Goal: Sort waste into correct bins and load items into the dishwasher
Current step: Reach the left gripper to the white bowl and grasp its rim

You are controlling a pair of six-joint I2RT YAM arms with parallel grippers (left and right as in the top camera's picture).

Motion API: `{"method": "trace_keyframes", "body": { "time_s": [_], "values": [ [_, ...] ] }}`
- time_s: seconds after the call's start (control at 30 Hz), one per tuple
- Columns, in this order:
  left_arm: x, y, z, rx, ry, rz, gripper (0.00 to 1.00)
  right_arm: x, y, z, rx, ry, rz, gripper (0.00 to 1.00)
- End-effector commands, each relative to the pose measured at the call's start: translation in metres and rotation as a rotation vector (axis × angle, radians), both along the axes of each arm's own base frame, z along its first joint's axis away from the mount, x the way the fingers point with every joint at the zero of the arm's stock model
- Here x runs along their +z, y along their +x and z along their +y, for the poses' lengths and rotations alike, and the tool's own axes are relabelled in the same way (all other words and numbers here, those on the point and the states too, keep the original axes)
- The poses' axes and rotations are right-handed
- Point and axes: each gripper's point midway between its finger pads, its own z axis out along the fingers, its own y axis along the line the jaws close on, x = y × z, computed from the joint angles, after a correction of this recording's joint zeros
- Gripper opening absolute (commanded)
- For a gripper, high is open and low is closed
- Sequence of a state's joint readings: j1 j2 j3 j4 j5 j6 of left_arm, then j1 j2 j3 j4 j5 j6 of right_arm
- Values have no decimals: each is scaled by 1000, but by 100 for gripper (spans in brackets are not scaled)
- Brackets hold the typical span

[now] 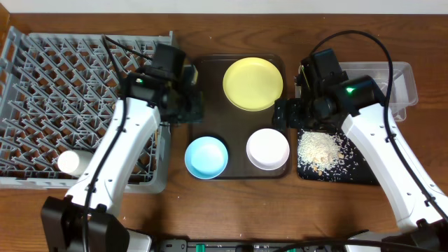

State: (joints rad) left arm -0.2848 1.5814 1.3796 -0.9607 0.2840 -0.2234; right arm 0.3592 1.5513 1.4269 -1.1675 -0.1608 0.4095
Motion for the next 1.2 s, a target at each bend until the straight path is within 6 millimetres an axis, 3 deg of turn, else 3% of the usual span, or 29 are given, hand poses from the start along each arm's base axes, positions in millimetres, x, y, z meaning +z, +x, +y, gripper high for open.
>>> {"method": "trace_keyframes", "body": {
  "time_s": [0.0, 0.17, 0.47, 0.53, 0.63, 0.8, 1.0, 1.17],
  "values": [
    [-9, -14, -13, 32, -9, 58, 36, 2, 4, 0, -2, 2, -3, 99],
    [-30, -31, -9, 83, 133, 88, 37, 2, 3, 0, -2, 2, -2, 99],
    [-61, -46, -16, 113, 200, 91, 37, 1, 1, 0, -1, 1, 9, 99],
    [-62, -40, -29, 54, 156, 54, 37, 1, 1, 0, -1, 2, 9, 99],
    [-50, -29, -68, -163, 33, -52, 42, 1, 1, 0, -9, 3, 11, 99],
    [-46, -19, -96, -313, 1, -163, 46, 0, -4, -5, -68, 3, 49, 96],
    [-75, -19, -108, -343, 14, -113, 48, 3, 0, -24, -166, 2, 55, 97],
    [-101, -33, -131, -403, -64, -25, 48, 7, 1, -50, -244, 2, 62, 99]
  ]
}}
